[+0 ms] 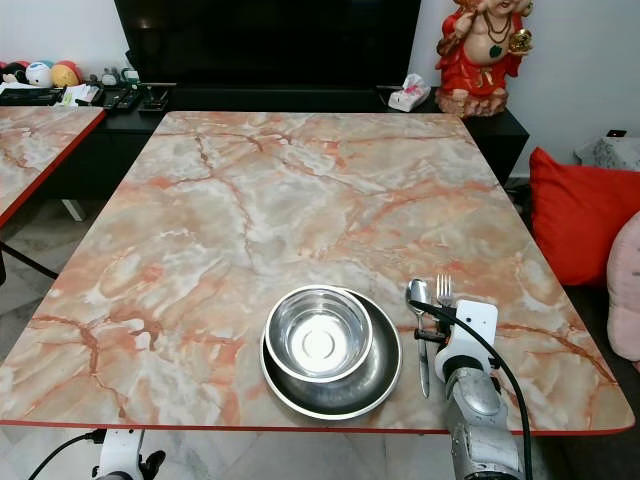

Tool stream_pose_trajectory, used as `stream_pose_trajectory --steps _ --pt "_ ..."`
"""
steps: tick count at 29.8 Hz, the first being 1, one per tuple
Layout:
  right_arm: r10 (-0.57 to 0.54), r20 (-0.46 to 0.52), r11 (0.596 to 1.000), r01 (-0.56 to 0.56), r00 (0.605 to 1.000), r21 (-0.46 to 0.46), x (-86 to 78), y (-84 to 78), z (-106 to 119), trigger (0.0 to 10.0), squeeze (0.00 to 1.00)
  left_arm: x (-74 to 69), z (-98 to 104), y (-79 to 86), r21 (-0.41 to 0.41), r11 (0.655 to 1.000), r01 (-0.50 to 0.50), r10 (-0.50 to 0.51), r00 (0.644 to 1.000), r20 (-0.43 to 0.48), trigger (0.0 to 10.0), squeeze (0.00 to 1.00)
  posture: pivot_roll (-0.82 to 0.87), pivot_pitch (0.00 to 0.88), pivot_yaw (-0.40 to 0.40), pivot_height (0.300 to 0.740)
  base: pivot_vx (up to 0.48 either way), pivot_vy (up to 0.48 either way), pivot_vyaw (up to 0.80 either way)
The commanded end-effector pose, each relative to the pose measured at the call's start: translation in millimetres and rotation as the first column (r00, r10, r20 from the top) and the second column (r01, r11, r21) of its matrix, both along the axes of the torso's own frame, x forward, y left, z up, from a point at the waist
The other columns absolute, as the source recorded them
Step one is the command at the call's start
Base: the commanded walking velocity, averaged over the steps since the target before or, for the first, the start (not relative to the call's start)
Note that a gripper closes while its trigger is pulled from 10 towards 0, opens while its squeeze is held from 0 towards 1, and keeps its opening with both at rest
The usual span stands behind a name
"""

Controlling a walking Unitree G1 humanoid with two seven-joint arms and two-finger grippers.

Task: Setting the table

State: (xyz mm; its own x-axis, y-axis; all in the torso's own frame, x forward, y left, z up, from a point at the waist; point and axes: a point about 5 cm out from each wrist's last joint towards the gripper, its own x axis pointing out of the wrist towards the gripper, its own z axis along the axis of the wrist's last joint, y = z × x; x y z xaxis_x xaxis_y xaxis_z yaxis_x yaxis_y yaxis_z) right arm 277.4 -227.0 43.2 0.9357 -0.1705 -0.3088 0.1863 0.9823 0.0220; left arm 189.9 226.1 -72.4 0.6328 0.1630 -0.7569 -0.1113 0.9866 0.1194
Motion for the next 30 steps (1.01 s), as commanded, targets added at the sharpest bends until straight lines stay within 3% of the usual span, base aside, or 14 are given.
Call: stream_pose_trajectory --steps 1,4,6,11,13,20,22,24,26,29,30 --pt "-0.005 0.001 1.000 0.005 1.000 -0.002 0.4 -2.2 2.5 10.0 0.17 2.9 1.4 -0.5 0.007 1.000 0.006 -0.006 1.000 0.007 10.0 0.00 0.01 0.000 -0.006 0.740 0.000 0.000 0.00" --pt "-0.006 -0.001 1.000 0.006 1.000 -0.001 0.3 -2.2 2.3 10.0 0.17 2.9 1.5 -0.5 0.007 1.000 0.005 -0.005 1.000 0.008 10.0 0.00 0.01 0.000 -0.008 0.740 0.000 0.000 0.00" --pt "-0.005 0.000 1.000 0.005 1.000 0.000 0.6 -1.9 2.5 10.0 0.40 2.9 1.5 -0.5 0.007 1.000 0.005 -0.005 1.000 0.008 10.0 0.00 0.01 0.000 -0.008 0.740 0.000 0.000 0.00" --pt "-0.005 0.001 1.000 0.005 1.000 0.000 0.7 -1.7 2.9 10.0 0.42 3.2 1.6 -0.6 0.008 1.000 0.006 -0.007 1.000 0.009 10.0 0.00 0.01 0.000 -0.008 0.740 0.000 0.000 0.00" --pt "-0.005 0.002 1.000 0.005 1.000 0.000 0.7 -1.7 3.0 10.0 0.51 3.3 1.6 -0.7 0.008 1.000 0.007 -0.007 1.000 0.009 10.0 0.00 0.01 0.000 -0.008 0.740 0.000 0.000 0.00" --pt "-0.003 0.002 1.000 0.003 1.000 0.001 1.1 -1.8 3.1 10.0 0.52 3.6 1.6 -1.3 0.008 1.000 0.007 -0.007 1.000 0.009 10.0 0.00 0.01 0.000 -0.007 0.740 0.000 0.000 0.00" --pt "-0.001 0.002 1.000 0.001 1.000 0.000 1.3 -1.6 3.2 10.0 0.75 3.5 1.6 -1.2 0.009 1.000 0.008 -0.008 1.000 0.008 10.0 0.00 0.01 0.000 -0.007 0.740 0.000 0.000 0.00" --pt "-0.001 0.002 1.000 0.001 1.000 0.000 1.3 -1.6 3.2 10.0 0.74 3.5 1.6 -1.2 0.009 1.000 0.008 -0.008 1.000 0.008 10.0 0.00 0.01 0.000 -0.007 0.740 0.000 0.000 0.00" --pt "0.001 0.002 1.000 -0.001 1.000 0.001 1.6 -1.4 3.5 10.0 0.98 3.2 1.4 -1.0 0.009 1.000 0.007 -0.007 1.000 0.007 10.0 0.00 0.01 0.000 -0.007 0.740 0.000 0.000 0.00" --pt "-0.002 0.004 1.000 0.002 1.000 -0.006 1.7 -1.8 4.0 10.0 0.93 3.0 1.3 -0.8 0.009 1.000 0.006 -0.006 1.000 0.006 10.0 0.00 0.01 0.000 -0.007 0.740 0.000 0.000 0.00" --pt "-0.007 0.015 1.000 0.007 1.000 -0.014 2.3 -2.4 5.6 10.0 0.17 2.9 1.3 -0.6 0.008 1.000 0.005 -0.005 1.000 0.005 10.0 0.00 0.01 0.000 -0.007 0.740 0.000 0.000 0.00"
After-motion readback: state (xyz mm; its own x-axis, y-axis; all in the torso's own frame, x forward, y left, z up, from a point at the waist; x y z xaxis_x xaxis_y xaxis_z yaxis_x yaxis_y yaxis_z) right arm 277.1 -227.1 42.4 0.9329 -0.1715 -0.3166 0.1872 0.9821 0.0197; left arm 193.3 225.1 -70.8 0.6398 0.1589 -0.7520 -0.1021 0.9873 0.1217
